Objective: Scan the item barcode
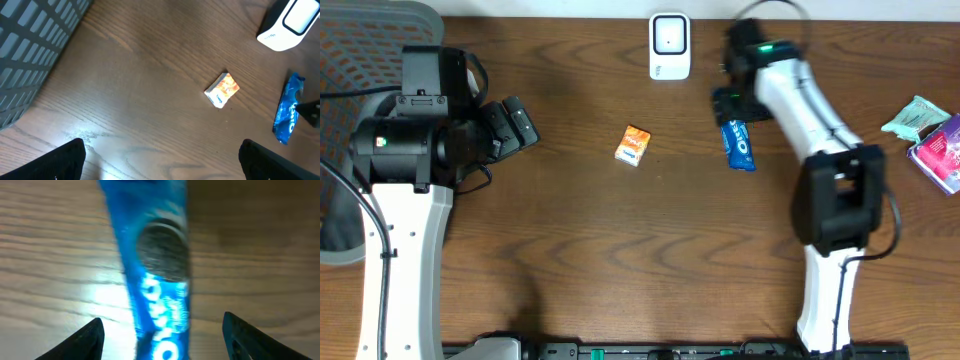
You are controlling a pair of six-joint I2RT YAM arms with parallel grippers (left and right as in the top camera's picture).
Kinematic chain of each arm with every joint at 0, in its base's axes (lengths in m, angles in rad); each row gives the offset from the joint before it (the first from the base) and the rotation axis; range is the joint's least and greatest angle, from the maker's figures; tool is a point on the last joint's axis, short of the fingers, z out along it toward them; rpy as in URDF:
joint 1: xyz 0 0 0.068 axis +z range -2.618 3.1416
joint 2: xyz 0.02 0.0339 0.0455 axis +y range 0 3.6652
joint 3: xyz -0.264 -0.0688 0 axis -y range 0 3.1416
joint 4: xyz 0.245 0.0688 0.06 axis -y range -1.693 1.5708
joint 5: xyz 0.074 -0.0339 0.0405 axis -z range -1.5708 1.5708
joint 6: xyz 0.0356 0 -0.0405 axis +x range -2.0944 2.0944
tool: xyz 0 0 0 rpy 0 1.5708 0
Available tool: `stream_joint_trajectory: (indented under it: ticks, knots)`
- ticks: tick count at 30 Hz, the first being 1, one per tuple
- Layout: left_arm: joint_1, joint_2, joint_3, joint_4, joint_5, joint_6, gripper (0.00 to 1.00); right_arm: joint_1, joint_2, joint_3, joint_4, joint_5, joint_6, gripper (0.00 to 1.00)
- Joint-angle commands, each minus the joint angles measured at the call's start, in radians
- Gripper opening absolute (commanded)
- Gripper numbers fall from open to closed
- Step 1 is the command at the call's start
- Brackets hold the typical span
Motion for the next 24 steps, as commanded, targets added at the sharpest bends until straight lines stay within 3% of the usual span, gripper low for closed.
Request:
stream_joint_trajectory:
  ticks: [1,5,14,16,18,19,24]
  knots:
    - [0.004,-0.002,0.000,-0.003,-0.006,0.003,0.98,-0.102,-0.014,-0.053,0.001,-0.340,-0.103,0.68]
    - [0.004,-0.002,0.000,-0.003,-0.006,0.003,0.98,-0.182,-0.014,-0.135,0.077,-0.463,-0.104,0.58]
    - [0.004,-0.002,0.000,-0.003,-0.006,0.003,0.98,-0.235,-0.014,-0.343,0.335,-0.642,-0.074,0.54]
    - [0.004,-0.002,0.000,-0.003,-0.006,0.003,0.98,-0.229,-0.014,-0.401,0.411,-0.642,-0.029,0.35]
    - [0.004,-0.002,0.000,-0.003,-0.006,0.003,0.98,-0.225,-0.014,-0.429,0.455,-0.643,0.003,0.07]
    - [0.004,-0.002,0.000,-0.003,-0.006,0.003,0.98,-0.222,-0.014,-0.436,0.470,-0.643,0.017,0.01]
    - [0.004,-0.002,0.000,-0.003,-0.006,0.003,0.98,-0.183,-0.014,-0.413,0.512,-0.721,0.074,0.01]
